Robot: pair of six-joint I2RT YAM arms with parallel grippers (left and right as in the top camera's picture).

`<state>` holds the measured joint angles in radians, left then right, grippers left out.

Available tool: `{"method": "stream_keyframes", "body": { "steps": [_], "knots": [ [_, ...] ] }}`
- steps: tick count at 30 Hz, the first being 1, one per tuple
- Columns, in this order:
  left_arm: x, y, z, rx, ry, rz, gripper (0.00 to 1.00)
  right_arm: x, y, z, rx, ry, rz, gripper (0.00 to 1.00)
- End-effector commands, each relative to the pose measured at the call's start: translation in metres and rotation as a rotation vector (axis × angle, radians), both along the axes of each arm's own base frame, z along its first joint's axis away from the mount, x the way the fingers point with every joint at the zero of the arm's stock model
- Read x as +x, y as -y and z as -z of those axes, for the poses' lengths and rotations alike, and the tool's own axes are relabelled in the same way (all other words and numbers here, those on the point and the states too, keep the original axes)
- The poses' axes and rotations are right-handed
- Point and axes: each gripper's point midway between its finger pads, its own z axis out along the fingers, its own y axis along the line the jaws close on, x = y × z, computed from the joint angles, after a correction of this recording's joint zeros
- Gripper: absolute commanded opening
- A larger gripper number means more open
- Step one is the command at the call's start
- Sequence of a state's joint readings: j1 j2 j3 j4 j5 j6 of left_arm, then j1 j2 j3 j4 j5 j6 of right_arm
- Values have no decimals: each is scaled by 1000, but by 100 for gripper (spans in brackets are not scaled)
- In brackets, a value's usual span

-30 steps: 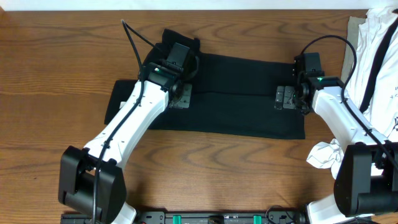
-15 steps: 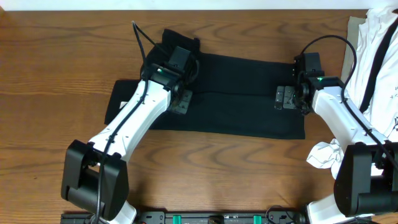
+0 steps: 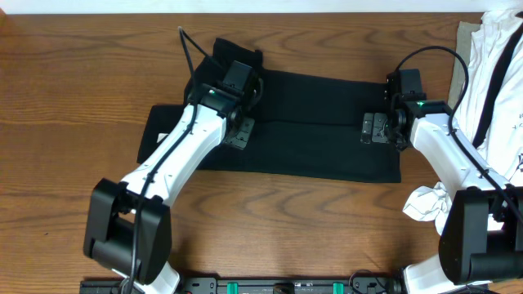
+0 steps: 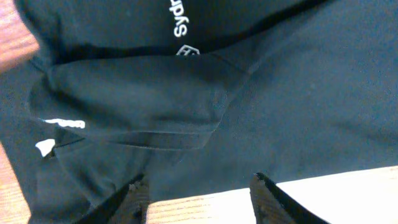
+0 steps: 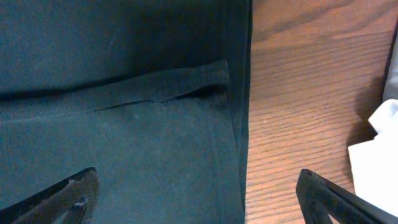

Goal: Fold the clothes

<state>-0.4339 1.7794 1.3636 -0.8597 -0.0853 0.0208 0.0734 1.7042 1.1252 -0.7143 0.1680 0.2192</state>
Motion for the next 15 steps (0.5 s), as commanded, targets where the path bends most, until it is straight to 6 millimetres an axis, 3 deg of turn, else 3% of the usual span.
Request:
{"method": "stream_keyframes", "body": {
  "steps": [1, 6, 15],
  "knots": [
    [-6, -4, 20, 48, -56, 77, 46, 3, 1, -5, 2, 16, 4, 99],
    [0, -1, 26, 45, -49, 77, 41, 3, 1, -5, 2, 16, 4, 99],
    [2, 0, 52, 62, -89, 77, 41, 3, 1, -5, 2, 16, 4, 99]
  ]
}}
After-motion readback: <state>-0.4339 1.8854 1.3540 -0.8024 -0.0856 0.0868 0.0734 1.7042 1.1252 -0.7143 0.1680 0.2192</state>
